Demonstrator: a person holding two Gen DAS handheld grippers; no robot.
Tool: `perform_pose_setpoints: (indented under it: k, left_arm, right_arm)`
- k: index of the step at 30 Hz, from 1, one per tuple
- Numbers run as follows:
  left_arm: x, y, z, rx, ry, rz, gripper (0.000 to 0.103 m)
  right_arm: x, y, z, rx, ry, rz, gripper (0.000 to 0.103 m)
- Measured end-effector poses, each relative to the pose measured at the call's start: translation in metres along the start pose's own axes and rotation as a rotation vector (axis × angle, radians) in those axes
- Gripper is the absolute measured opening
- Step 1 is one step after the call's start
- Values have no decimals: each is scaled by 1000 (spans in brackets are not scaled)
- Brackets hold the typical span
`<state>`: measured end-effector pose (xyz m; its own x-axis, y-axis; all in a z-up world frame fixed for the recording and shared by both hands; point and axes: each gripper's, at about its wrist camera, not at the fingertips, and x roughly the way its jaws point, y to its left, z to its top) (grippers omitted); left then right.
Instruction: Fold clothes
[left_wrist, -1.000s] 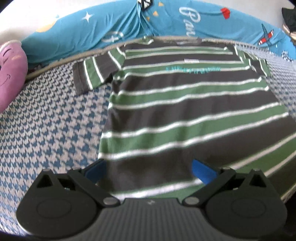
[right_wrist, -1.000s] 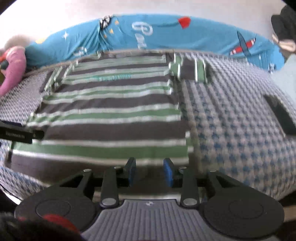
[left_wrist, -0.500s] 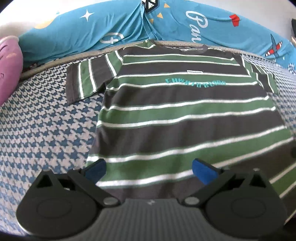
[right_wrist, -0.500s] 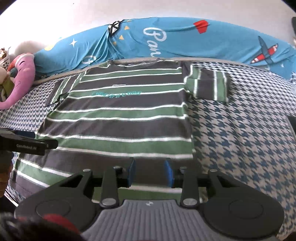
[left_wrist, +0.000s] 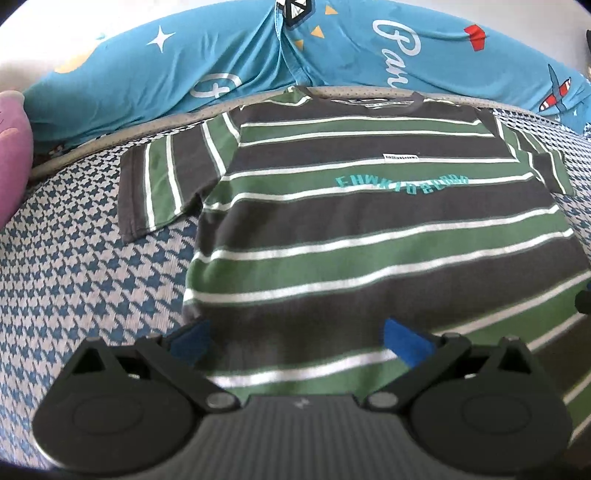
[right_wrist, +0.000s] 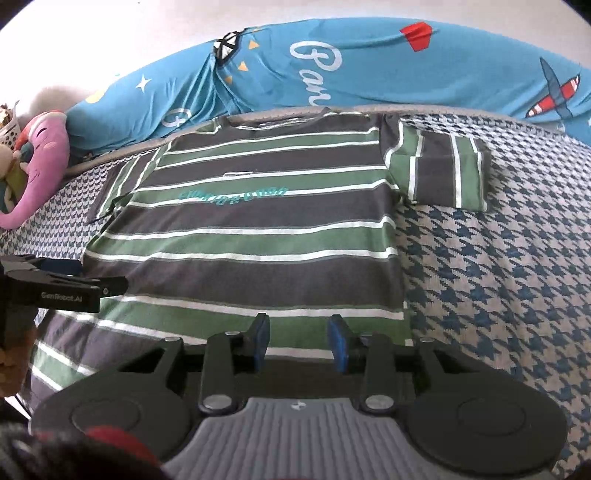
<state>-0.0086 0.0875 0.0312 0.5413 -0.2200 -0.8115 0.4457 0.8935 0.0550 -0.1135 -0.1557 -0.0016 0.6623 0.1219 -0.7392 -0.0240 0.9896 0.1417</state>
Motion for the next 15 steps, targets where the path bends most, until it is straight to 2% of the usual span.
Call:
perform_pose_setpoints:
  k: [5, 15]
  left_arm:
    - [11, 0, 1, 1, 19, 7, 103]
    - [18, 8, 2, -3, 12, 62, 103]
  right_arm:
    - [7, -7, 2, 5, 37, -34, 35]
    - [10, -14, 1, -25, 41, -69, 35]
